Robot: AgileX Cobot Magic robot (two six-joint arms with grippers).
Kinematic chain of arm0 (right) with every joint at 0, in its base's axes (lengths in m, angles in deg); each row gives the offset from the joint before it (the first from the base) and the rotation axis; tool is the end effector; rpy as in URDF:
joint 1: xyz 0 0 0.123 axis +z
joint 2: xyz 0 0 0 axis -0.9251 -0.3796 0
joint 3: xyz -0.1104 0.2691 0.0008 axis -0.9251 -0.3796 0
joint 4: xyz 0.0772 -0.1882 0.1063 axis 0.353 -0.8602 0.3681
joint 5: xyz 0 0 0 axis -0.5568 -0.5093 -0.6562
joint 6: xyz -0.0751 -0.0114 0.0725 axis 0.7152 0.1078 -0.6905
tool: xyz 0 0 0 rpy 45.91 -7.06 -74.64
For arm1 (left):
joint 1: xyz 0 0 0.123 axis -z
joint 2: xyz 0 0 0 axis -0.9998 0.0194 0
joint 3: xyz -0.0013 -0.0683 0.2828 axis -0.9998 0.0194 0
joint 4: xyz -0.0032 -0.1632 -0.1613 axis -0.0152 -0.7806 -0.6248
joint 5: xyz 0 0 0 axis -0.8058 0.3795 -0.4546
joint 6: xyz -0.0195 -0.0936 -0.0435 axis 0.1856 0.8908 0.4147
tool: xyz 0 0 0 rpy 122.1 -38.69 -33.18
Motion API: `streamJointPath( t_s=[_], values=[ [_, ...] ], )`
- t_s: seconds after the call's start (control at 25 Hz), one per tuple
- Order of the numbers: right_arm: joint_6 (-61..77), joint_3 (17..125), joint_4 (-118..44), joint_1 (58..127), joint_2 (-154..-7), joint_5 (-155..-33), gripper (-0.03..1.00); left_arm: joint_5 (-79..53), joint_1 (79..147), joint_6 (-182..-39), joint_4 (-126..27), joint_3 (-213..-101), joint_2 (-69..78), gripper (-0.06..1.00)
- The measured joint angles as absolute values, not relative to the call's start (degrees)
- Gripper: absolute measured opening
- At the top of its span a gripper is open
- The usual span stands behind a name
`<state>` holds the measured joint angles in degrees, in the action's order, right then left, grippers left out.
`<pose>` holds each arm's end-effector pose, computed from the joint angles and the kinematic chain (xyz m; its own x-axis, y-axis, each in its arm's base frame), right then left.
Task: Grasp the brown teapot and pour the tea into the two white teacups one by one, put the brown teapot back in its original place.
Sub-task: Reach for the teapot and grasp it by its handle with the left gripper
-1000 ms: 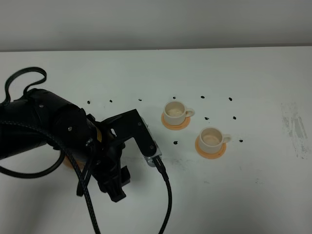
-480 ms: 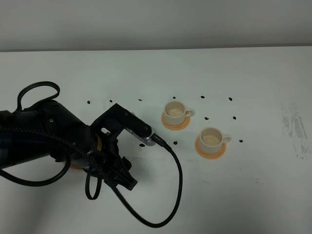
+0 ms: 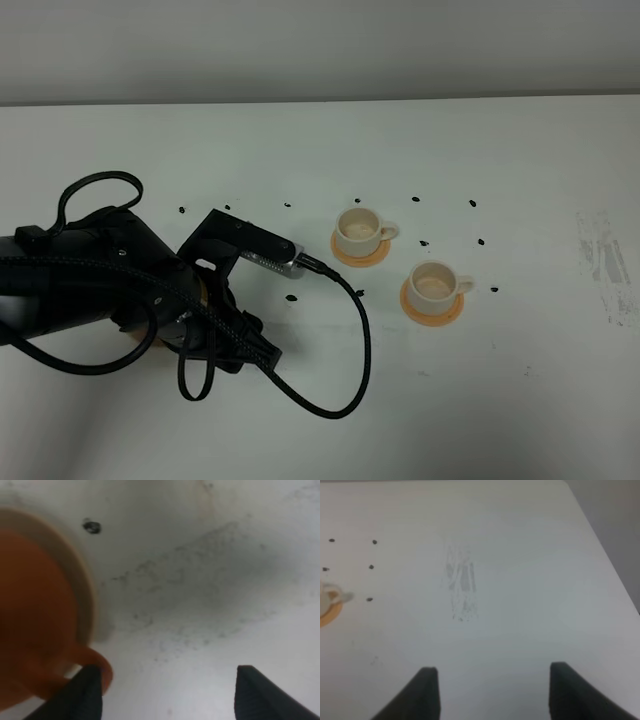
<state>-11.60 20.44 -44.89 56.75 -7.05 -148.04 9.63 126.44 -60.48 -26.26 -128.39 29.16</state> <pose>-0.0226 0.0043 0.2599 -0.4787 0.0305 -0.8774 0.1609 0.9855 -0.0536 0.2443 -0.1783 0.1707 -0.8083 0.4525 -0.3767 0.4825 0.8757 0.0167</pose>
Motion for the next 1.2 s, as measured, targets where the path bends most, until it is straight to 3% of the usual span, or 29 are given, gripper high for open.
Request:
streamJointPath(
  t_s=[0.36, 1.2],
  values=[
    [-11.60, 20.44, -44.89, 56.75, -7.05, -148.04, 0.47, 6.98, 125.65, -53.36, -26.30, -128.39, 29.34, 0.54],
    [-11.60, 20.44, -44.89, 56.75, -7.05, -148.04, 0.47, 15.12, 123.45, -56.73, -26.62, -128.39, 29.34, 0.54]
  ],
)
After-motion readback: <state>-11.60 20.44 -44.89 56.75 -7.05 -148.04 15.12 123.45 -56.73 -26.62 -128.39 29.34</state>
